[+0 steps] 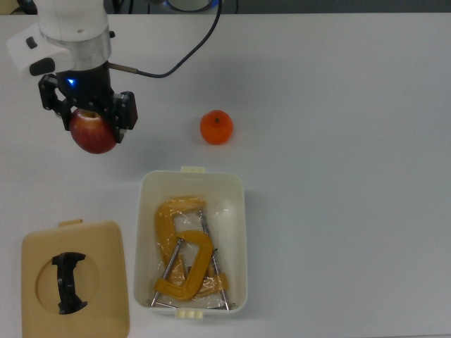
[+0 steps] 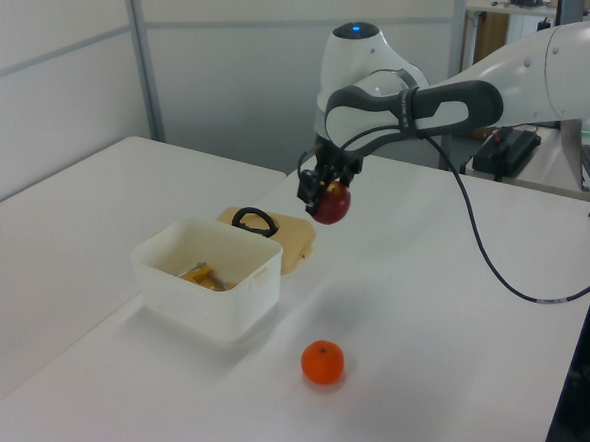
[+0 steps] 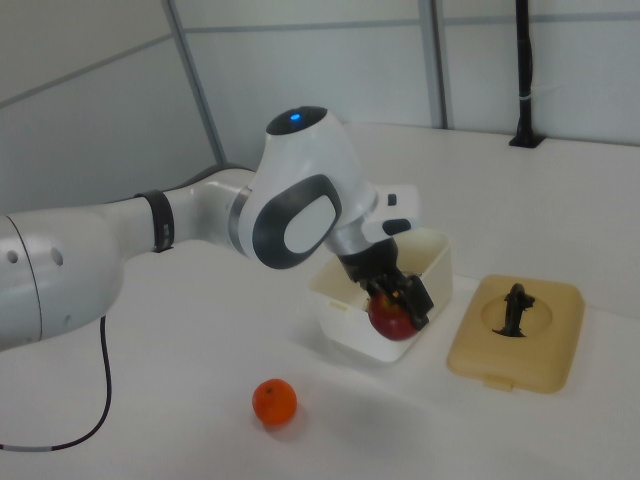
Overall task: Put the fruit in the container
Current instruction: 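Carry the apple over the white container and release it inside, then move the open gripper to the orange tangerine and lower onto it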
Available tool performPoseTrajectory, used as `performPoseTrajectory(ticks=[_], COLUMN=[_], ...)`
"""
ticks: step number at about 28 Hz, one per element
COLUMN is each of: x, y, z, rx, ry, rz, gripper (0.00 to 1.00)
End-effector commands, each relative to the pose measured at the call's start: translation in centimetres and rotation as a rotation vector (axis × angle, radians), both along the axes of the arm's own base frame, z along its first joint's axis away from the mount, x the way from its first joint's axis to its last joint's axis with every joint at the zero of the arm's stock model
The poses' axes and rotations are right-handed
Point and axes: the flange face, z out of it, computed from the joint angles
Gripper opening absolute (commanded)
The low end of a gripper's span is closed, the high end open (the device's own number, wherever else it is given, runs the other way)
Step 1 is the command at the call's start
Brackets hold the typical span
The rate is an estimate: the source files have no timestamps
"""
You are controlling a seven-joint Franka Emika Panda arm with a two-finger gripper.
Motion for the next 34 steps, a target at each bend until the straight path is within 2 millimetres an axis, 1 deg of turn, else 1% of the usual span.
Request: performPoseTrajectory(ticks=[1, 2, 4, 6, 7, 10, 12, 13, 14, 15, 16, 17, 18, 22, 28, 29, 31, 34], x=[2.6, 3.3, 3.9, 4.6, 5.1, 5.5, 5.8, 5.9, 6.0, 6.1, 6.0, 6.0, 6.0, 5.9, 5.0, 4.4, 3.7, 2.3], y=[3.7, 5.5, 7.5, 9.1, 10.2, 11.6, 12.3, 12.5, 12.6, 12.6, 12.7, 12.9, 13.6, 13.9, 14.1, 14.0, 14.5, 15.1], z=[0.5, 0.1, -0.3, -1.3, -2.1, -3.2, -4.6, -4.8, -4.9, -5.0, -5.1, -5.1, -5.0, -4.6, -2.3, -2.1, -1.8, -2.1], rx=[0.047, 0.049, 0.059, 0.061, 0.052, 0.018, -0.001, 0.000, 0.001, 0.002, 0.003, 0.004, 0.000, -0.001, 0.003, -0.004, -0.015, -0.043], ry=[-0.087, -0.118, -0.154, -0.179, -0.198, -0.211, -0.211, -0.215, -0.221, -0.225, -0.227, -0.227, -0.228, -0.233, -0.244, -0.216, -0.167, -0.056], rz=[-0.081, -0.091, -0.100, -0.113, -0.130, -0.145, -0.169, -0.177, -0.184, -0.187, -0.187, -0.186, -0.177, -0.171, -0.163, -0.160, -0.126, -0.044], gripper=[0.00, 0.00, 0.00, 0.00, 0.00, 0.00, 0.00, 0.02, 0.10, 0.27, 0.57, 0.92, 1.00, 1.00, 1.00, 1.00, 1.00, 1.00])
